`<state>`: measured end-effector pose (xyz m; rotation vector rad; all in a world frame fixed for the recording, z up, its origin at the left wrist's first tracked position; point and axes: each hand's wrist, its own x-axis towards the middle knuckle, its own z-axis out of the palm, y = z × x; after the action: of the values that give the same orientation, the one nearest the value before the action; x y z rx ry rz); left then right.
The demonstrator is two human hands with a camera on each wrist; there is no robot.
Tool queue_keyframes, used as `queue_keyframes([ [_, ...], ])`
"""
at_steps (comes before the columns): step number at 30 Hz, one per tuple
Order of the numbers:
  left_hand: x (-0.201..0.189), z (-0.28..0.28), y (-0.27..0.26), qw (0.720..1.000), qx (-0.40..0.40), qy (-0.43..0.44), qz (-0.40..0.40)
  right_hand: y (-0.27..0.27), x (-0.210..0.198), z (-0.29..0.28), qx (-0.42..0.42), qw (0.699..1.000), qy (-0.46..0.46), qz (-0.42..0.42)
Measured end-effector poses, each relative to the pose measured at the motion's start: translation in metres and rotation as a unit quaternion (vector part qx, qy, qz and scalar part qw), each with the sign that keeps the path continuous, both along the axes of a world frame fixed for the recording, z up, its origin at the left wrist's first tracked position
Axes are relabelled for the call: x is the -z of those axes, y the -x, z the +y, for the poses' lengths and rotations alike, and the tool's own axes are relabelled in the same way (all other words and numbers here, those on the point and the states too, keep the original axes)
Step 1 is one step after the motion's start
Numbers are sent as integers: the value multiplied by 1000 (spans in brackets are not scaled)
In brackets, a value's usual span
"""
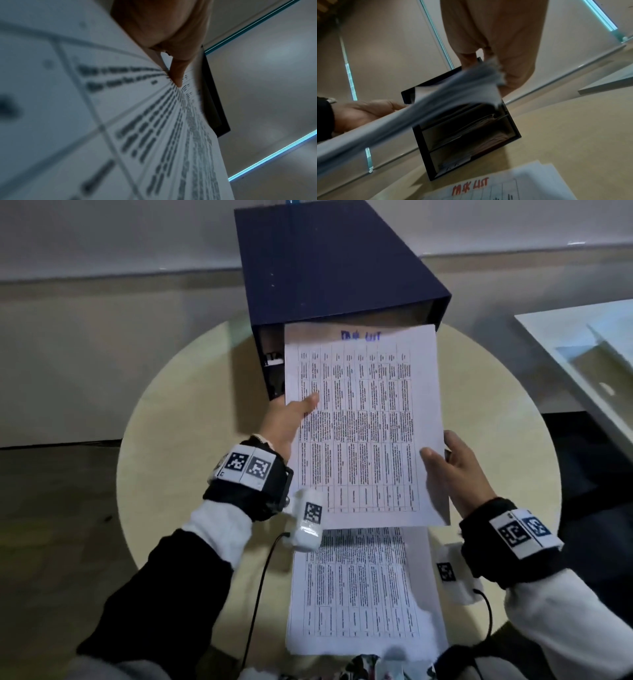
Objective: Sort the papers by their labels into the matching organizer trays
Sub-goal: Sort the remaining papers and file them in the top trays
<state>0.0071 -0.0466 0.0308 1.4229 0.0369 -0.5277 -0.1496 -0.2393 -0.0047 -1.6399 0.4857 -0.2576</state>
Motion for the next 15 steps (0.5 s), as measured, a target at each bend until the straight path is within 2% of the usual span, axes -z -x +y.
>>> queue_keyframes([
  [5, 19, 6, 12, 1000, -13, 15, 9, 5, 4, 0, 2, 1000, 3, -11],
  [7, 14, 6, 8, 1000, -21, 14, 9, 1, -2, 0, 6, 999, -19, -28],
  [11, -4, 4, -17, 999, -37, 24, -18, -6, -15, -2, -14, 995, -93, -37],
  [15, -5, 2, -49, 998, -56, -9, 3, -7, -20, -3, -50, 994, -97, -15],
])
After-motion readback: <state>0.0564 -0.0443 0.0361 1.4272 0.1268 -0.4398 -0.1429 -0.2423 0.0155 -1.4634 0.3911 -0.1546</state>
